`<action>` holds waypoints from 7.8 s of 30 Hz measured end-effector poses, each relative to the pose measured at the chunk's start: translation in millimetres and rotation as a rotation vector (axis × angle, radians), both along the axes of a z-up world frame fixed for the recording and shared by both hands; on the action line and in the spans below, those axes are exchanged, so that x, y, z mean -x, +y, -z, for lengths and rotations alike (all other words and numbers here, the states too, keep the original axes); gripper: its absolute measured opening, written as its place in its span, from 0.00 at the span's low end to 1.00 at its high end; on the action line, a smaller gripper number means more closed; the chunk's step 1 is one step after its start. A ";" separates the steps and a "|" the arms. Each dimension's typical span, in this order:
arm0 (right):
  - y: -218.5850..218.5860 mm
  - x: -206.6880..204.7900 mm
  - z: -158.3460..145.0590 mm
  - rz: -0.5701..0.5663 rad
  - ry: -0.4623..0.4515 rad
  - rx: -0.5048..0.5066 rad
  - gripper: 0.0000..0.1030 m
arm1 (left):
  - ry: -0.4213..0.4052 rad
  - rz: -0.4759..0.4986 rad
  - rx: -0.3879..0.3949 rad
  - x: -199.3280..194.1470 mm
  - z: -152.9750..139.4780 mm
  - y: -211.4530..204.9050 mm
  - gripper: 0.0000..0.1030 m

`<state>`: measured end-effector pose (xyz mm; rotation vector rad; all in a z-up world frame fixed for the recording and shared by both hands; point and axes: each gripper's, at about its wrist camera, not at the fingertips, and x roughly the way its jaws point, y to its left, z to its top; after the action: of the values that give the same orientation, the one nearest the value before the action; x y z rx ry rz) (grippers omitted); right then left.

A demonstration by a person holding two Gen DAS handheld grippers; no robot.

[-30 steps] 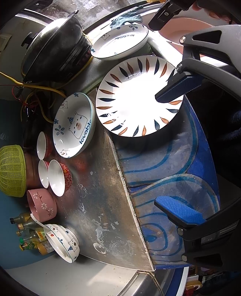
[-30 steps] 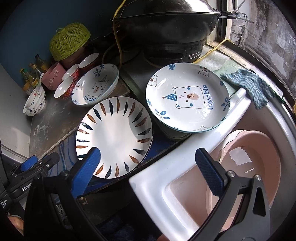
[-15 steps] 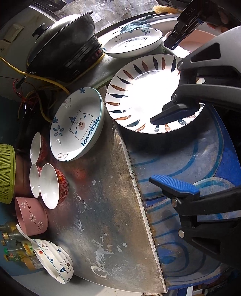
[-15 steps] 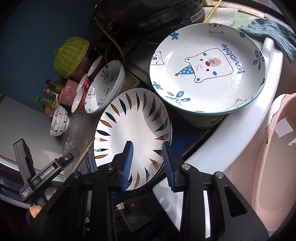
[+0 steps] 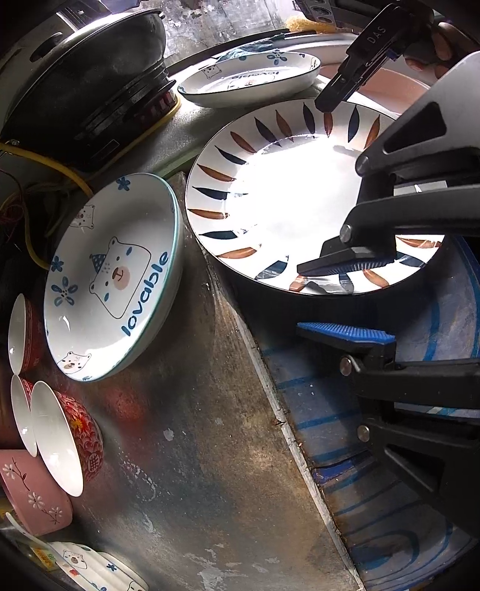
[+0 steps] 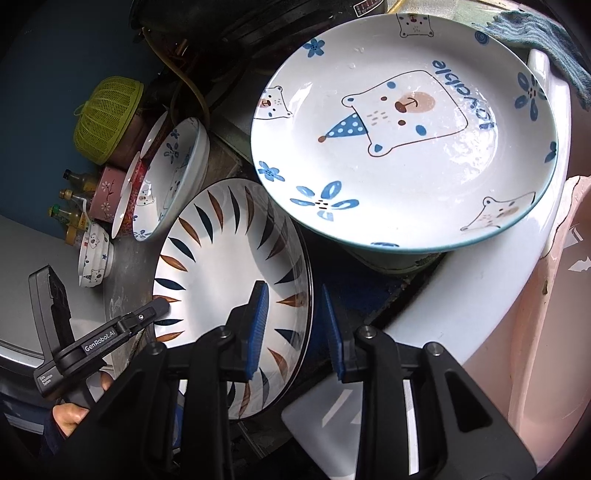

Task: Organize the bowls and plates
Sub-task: 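Lift the leaf-pattern plate out of the rack and carry it over the counter, then lower the leaf-pattern plate onto the counter and open both grippers, then move both grippers back to the rack toward the white bear plate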

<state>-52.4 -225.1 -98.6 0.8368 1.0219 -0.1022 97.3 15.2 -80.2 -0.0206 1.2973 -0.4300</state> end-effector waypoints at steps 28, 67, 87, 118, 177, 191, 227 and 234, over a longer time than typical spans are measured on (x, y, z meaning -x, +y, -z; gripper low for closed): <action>16.3 -11.2 -13.2 -0.092 -0.006 0.121 0.10 | -0.028 0.019 0.057 9.3 -9.7 18.5 0.11; 182.7 -92.0 -65.6 -0.552 -0.167 0.158 0.10 | -0.169 -0.398 0.041 42.5 -59.6 209.7 0.11; 337.5 -152.4 -54.4 -0.773 -0.157 0.172 0.11 | -0.171 -0.612 0.009 48.0 -38.3 361.9 0.10; 411.1 -220.0 -8.3 -0.834 -0.071 0.200 0.15 | -0.122 -0.689 -0.077 21.3 -6.3 402.8 0.12; 193.3 -108.2 -104.3 -0.577 -0.209 0.255 1.00 | -0.263 -0.441 -0.140 40.4 -98.2 173.7 0.99; 127.0 -85.8 -100.2 -0.408 -0.163 0.275 1.00 | -0.259 -0.278 -0.126 28.4 -98.3 109.8 0.99; -121.9 49.8 -69.5 0.166 -0.053 0.186 1.00 | -0.250 0.288 -0.054 60.3 -91.2 -126.9 0.99; -159.3 53.7 -57.1 0.180 -0.072 0.156 0.84 | -0.220 0.314 -0.042 55.9 -78.9 -172.1 0.99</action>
<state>-106.1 -384.4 -41.5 0.7827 0.8586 -0.2997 41.4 -156.9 -1.3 0.2623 1.0934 -0.6544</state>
